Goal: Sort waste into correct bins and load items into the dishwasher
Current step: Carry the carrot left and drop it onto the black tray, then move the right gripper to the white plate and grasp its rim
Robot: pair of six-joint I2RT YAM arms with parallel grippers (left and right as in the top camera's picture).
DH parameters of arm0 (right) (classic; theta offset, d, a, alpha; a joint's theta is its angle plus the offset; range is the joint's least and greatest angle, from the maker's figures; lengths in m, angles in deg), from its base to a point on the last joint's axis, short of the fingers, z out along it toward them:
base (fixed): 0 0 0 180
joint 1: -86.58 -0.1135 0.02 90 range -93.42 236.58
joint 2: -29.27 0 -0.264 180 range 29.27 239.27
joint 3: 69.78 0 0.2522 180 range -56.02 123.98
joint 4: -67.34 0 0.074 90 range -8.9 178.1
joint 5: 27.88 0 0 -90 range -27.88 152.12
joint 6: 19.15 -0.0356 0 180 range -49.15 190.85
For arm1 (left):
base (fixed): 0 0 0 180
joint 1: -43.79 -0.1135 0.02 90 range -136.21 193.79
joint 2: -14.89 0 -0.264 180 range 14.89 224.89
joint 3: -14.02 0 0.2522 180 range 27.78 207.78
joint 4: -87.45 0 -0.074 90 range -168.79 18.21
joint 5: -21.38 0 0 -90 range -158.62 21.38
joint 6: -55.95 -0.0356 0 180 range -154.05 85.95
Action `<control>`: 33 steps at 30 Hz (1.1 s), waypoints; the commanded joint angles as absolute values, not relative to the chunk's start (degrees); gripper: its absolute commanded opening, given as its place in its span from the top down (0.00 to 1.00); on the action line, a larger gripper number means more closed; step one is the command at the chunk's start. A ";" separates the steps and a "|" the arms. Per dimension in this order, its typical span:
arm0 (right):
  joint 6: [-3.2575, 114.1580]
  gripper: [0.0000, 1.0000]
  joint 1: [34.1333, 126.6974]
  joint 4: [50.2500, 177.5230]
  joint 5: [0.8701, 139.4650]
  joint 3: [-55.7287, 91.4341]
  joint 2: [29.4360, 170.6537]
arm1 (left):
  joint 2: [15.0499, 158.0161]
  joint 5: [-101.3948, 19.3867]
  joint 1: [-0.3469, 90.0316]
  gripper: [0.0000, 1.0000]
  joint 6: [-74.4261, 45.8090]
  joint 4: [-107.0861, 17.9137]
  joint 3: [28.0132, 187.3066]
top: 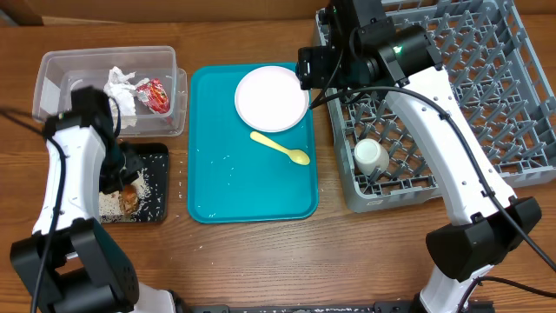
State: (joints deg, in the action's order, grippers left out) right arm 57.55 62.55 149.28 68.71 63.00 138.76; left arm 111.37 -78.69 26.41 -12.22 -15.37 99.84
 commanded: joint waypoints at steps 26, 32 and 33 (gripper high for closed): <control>44.22 0.39 59.36 142.03 65.61 63.19 151.22 | 110.39 -63.87 35.89 0.10 -27.96 -11.40 122.74; 34.21 0.46 55.88 141.90 59.97 63.19 158.85 | 110.43 -67.14 43.13 0.12 -29.88 -15.72 122.76; 32.00 0.47 55.62 142.09 59.12 63.19 159.83 | 110.43 -67.95 43.13 0.12 -28.44 -16.10 122.76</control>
State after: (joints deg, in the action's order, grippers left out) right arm 41.13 57.13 142.05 63.97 62.91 157.10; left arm 111.00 -65.75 42.47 -28.22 -14.89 122.04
